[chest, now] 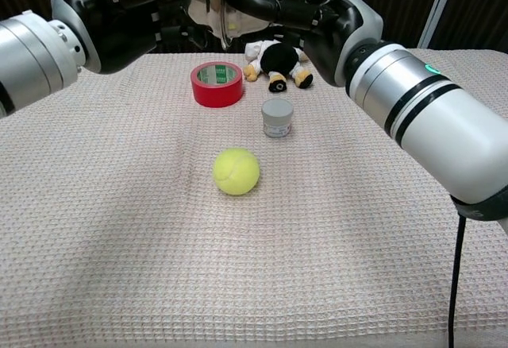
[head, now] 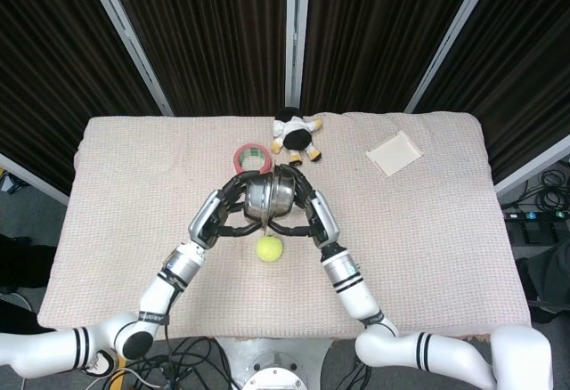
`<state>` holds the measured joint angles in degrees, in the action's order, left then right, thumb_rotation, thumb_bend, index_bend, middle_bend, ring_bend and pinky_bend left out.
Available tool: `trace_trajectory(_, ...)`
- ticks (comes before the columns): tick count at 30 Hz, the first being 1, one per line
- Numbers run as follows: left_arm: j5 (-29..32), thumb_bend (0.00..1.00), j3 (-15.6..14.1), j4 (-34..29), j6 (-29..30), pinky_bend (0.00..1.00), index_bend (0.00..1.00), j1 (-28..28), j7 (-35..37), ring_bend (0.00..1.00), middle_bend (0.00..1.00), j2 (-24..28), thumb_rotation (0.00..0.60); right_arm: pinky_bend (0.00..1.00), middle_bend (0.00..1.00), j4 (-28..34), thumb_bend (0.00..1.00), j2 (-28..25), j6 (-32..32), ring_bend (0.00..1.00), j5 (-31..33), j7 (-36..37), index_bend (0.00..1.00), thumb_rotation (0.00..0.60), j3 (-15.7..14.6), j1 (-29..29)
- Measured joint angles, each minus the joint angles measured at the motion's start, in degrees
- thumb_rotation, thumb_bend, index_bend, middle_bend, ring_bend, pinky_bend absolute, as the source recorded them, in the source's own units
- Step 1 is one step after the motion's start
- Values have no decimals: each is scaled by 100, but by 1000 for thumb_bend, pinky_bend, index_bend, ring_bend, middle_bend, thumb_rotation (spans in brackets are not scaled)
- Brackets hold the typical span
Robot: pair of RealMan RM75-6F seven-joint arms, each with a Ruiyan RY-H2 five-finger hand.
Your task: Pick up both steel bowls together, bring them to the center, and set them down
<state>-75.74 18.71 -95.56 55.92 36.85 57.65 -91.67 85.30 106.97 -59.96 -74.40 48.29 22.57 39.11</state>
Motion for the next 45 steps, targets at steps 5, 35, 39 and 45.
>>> trace_trajectory(5, 46, 276, 26, 56, 200, 598, 429, -165, 44, 407, 440, 193, 600, 440, 406, 58, 170, -140, -324, 328, 5, 41, 463, 600, 48, -208)
trace_trajectory(35, -3, 279, -293, 1264, 643, 577, 434, -328, -3640, 407, 440, 910, 600, 429, 401, 193, 171, -888, -1479, 312, -135, -3278, 466, 600, -656, -1074)
trace_trajectory(39, -4, 279, -612, 1714, 585, 557, 430, -346, -5218, 406, 440, 1054, 600, 427, 387, 469, 171, -1112, -1794, 311, 151, -5175, 462, 600, -950, -1426)
trace_trajectory(45, -6, 254, -1155, 2426, 255, 526, 409, -301, -6825, 386, 422, 1095, 600, 418, 376, 1035, 171, -1496, -1998, 306, 1079, -7273, 448, 600, -1338, -1879)
